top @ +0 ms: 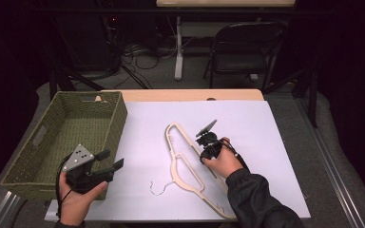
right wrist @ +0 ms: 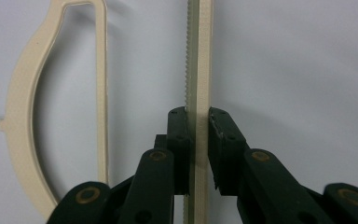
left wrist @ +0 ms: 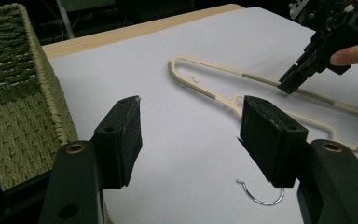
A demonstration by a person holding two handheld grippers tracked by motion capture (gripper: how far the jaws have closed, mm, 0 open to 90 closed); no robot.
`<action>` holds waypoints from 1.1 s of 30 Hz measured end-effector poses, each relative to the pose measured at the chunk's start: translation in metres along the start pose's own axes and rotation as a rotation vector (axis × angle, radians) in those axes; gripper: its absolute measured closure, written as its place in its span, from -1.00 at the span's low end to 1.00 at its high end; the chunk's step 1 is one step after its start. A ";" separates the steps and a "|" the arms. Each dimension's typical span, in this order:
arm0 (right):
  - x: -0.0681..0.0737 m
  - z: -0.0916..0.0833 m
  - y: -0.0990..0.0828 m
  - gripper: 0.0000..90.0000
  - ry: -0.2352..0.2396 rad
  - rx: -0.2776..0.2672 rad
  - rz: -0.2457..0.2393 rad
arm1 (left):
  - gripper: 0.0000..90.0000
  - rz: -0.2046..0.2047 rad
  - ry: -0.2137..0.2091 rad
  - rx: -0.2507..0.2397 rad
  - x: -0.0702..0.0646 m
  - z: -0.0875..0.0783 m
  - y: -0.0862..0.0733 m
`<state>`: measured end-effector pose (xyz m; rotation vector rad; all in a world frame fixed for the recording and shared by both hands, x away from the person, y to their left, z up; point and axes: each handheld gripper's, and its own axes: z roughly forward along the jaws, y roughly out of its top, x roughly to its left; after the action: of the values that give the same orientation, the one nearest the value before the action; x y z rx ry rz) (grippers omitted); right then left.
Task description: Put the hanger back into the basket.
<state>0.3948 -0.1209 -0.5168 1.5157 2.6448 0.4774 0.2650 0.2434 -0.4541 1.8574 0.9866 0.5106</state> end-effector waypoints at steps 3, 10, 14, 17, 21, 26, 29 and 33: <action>-0.002 -0.012 -0.002 0.77 0.032 -0.020 -0.010 | -0.15 0.008 -0.013 0.001 -0.005 0.003 0.000; -0.006 -0.027 -0.005 0.77 0.091 -0.104 0.006 | -0.13 0.038 -0.099 0.009 -0.028 0.017 0.000; -0.005 -0.030 -0.005 0.77 0.097 -0.124 0.023 | -0.12 0.059 -0.144 0.018 -0.043 0.024 0.000; -0.004 -0.036 -0.004 0.77 0.098 -0.159 0.024 | -0.12 0.072 -0.189 0.031 -0.058 0.031 -0.001; -0.004 -0.043 -0.002 0.77 0.111 -0.178 0.027 | -0.12 0.092 -0.264 0.054 -0.083 0.045 -0.005; -0.003 -0.048 -0.001 0.77 0.105 -0.220 0.031 | -0.10 0.116 -0.288 0.083 -0.098 0.058 -0.011; -0.002 -0.052 0.001 0.77 0.110 -0.233 0.034 | -0.07 0.102 -0.308 0.095 -0.106 0.066 -0.016; -0.002 -0.055 0.002 0.77 0.106 -0.241 0.031 | -0.05 0.091 -0.326 0.105 -0.115 0.075 -0.020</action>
<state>0.3859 -0.1346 -0.4640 1.4978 2.5282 0.8659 0.2407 0.1144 -0.5004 2.0082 0.7239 0.2010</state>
